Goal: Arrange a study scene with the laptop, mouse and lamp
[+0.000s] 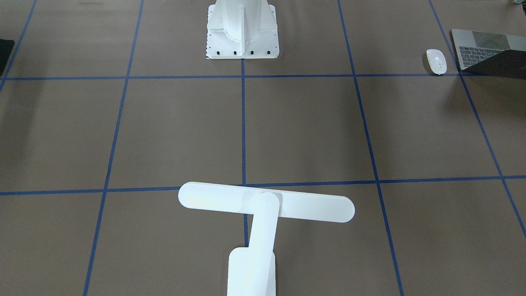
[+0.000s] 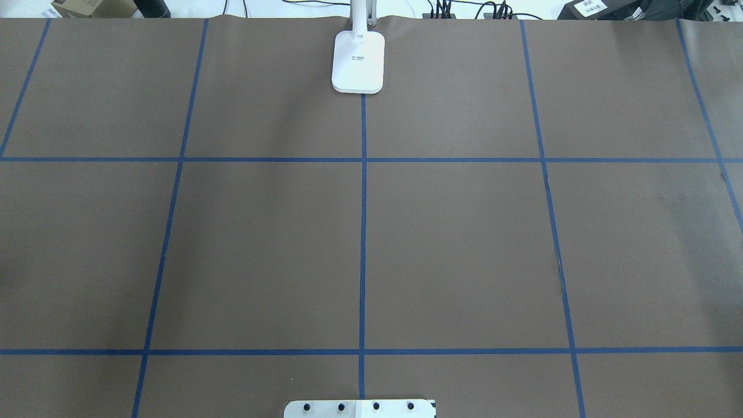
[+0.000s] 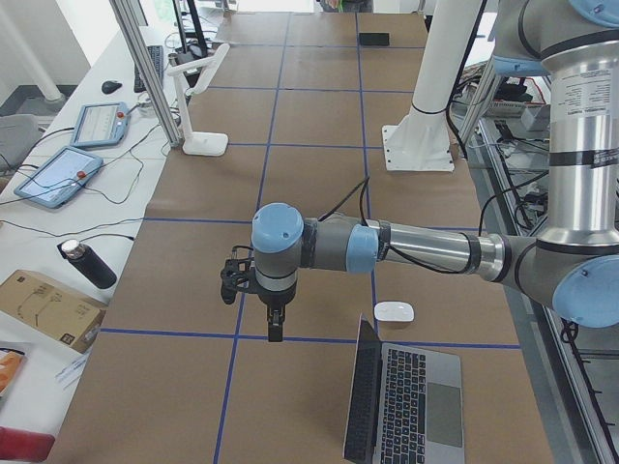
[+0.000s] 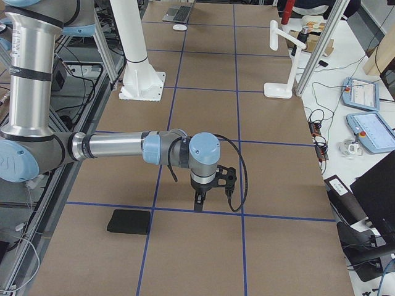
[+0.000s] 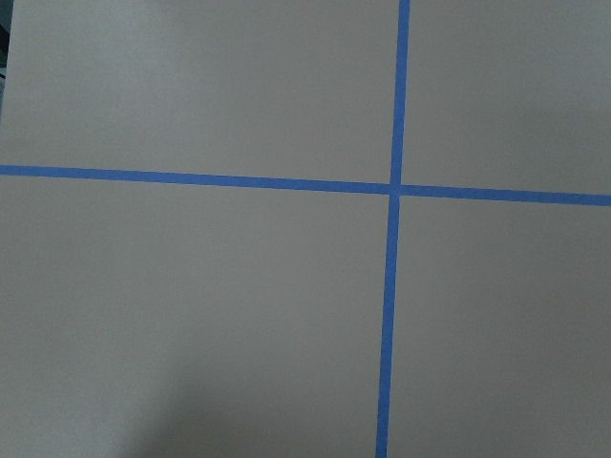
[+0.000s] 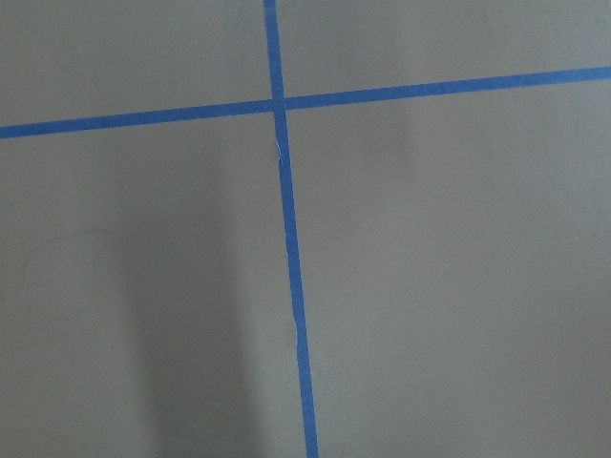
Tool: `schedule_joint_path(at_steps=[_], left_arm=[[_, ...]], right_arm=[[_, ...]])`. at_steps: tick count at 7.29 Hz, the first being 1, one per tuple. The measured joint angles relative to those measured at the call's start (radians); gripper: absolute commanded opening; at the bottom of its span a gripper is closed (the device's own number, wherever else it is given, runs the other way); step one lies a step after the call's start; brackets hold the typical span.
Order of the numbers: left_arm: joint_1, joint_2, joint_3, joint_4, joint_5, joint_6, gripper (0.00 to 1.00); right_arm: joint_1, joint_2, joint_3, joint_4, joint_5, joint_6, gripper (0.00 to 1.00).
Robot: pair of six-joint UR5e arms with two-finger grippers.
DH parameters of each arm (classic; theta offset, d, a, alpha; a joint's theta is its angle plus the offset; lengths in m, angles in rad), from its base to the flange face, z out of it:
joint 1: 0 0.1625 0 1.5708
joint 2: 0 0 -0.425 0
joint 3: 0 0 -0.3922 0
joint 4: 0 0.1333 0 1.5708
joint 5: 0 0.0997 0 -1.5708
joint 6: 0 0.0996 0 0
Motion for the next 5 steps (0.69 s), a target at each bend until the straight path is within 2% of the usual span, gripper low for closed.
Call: schedule_joint_path(at_steps=[5], left_arm=[[0.0,0.0,-0.001,0.0,-0.001,0.002,0.99]], right_arm=[[-0.001,0.002,0.0,0.0,-0.013,0.002,1.0]])
